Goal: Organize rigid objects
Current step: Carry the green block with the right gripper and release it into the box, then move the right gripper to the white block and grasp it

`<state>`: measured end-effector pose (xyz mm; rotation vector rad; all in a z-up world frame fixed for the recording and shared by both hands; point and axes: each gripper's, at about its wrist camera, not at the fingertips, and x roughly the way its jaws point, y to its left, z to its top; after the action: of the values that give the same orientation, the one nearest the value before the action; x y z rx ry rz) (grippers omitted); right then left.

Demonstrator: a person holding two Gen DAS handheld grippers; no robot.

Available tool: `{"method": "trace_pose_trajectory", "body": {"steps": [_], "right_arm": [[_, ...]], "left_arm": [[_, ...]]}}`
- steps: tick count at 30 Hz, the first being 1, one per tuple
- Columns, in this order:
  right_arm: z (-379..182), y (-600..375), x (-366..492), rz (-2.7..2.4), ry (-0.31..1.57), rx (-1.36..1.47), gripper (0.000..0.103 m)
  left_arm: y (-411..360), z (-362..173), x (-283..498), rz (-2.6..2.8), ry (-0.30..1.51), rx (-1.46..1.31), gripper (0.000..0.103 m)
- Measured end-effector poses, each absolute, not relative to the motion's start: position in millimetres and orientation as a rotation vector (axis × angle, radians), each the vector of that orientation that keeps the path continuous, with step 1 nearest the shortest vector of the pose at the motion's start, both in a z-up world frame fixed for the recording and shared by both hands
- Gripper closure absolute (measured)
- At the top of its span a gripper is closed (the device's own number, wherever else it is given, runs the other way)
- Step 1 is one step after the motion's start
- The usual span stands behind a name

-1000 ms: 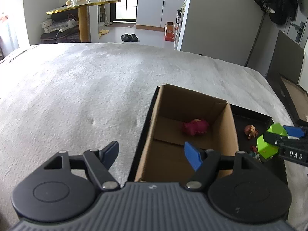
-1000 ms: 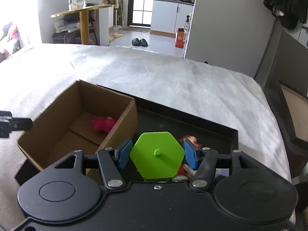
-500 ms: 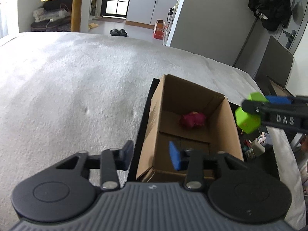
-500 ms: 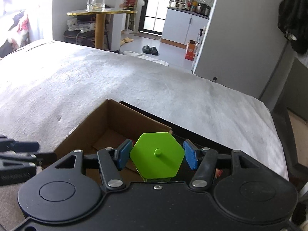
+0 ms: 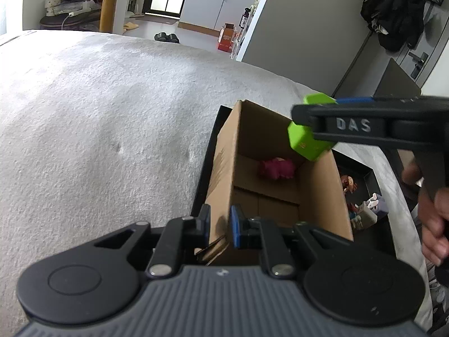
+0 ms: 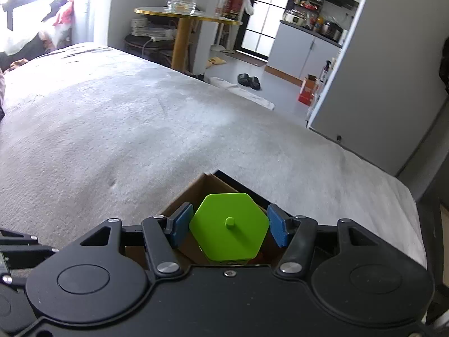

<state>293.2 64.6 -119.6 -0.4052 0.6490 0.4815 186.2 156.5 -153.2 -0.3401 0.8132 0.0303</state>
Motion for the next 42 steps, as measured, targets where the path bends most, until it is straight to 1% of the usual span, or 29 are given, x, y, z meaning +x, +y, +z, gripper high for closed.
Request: {"method": "trace_pose_trajectory", "body": {"steps": [4,5,8,13,18,23,26,32,33,37,38,40,42], "right_arm": [[-115,74,290,0.511,0.598,-0.413,0.045],[-113,75,288,0.511,0.572,-0.418,0.041],[-109,76,281,0.53,0.536,-0.436,0.04],[-107,63,279,0.529,0.566,-0.434,0.04],[-110,44,271,0.497,0.59,-0.443,0.032],[-113,16,267,0.458,0.621,-0.429,0.031],[-116,0,268,0.434,0.646,-0.411,0.027],[-127,-25,269,0.41,0.693,-0.394,0.027],[-129,-30,269,0.41,0.702,-0.389,0.027],[-136,-46,267,0.399,0.704,-0.357,0.027],[-139,-50,267,0.394,0.711,-0.339,0.027],[-143,-58,266,0.397,0.719,-0.311,0.027],[-147,-65,264,0.407,0.716,-0.302,0.025]], "left_arm": [[161,-155,186,0.037,0.819,-0.361,0.089],[161,-155,186,0.037,0.82,-0.363,0.089],[160,-154,186,0.036,0.819,-0.363,0.089],[160,-154,186,0.047,0.823,-0.36,0.089],[159,-154,186,0.056,0.824,-0.349,0.088],[154,-153,186,0.065,0.824,-0.323,0.088],[151,-151,187,0.087,0.837,-0.313,0.088],[144,-146,188,0.114,0.841,-0.279,0.088],[143,-145,189,0.119,0.844,-0.273,0.085],[141,-142,190,0.149,0.856,-0.267,0.084],[140,-141,190,0.155,0.858,-0.26,0.081],[135,-139,191,0.166,0.859,-0.245,0.074],[129,-138,193,0.175,0.871,-0.222,0.058]]}}
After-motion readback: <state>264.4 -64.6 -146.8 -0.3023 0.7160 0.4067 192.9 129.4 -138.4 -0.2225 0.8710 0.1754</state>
